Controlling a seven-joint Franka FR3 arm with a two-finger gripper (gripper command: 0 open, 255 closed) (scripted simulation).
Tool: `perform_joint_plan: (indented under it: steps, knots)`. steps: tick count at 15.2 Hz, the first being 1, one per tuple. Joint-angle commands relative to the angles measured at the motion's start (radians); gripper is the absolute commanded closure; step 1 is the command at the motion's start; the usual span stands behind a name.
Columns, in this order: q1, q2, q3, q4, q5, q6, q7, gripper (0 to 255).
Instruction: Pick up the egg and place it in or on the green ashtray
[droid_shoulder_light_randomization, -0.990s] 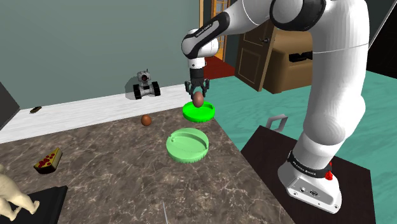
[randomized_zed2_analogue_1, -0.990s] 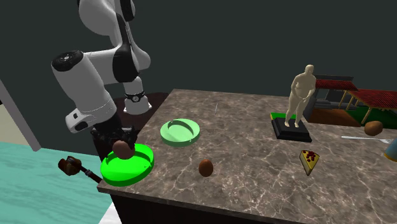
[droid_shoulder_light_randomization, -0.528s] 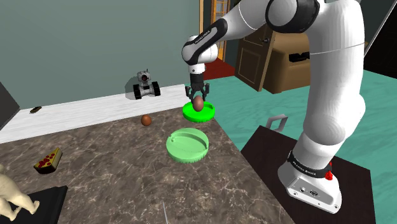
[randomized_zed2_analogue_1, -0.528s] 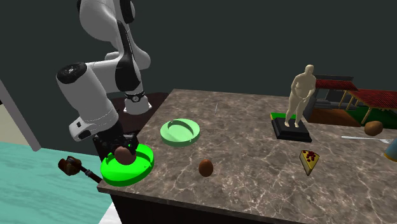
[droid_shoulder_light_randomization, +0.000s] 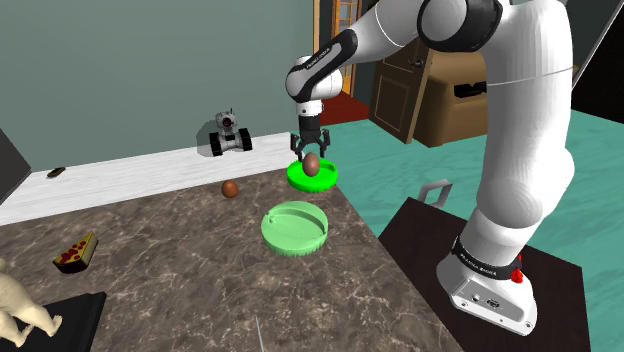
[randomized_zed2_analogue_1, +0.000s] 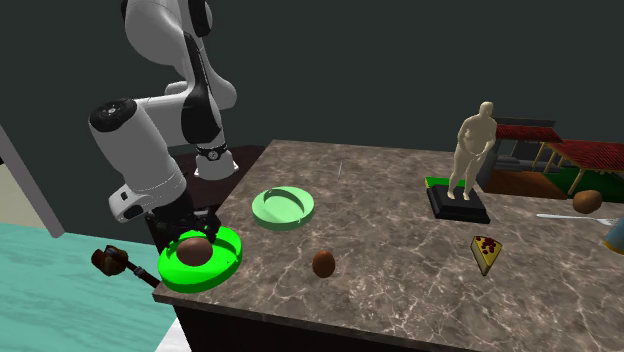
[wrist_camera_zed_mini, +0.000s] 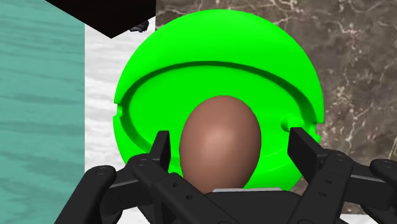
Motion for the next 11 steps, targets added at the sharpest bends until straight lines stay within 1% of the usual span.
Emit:
perform_joint_plan:
  steps: [1, 3, 7, 11]
  knots:
    - [0.0, 0.0, 0.0, 0.0, 0.0, 0.0, 0.0, 0]
    - [0.0, 0.0, 0.0, 0.0, 0.0, 0.0, 0.0, 0]
    - [-0.007, -0.032, -0.004, 0.086, -0.004, -0.118, 0.003, 0]
    - [-0.007, -0.032, -0.004, 0.086, -0.004, -0.118, 0.003, 0]
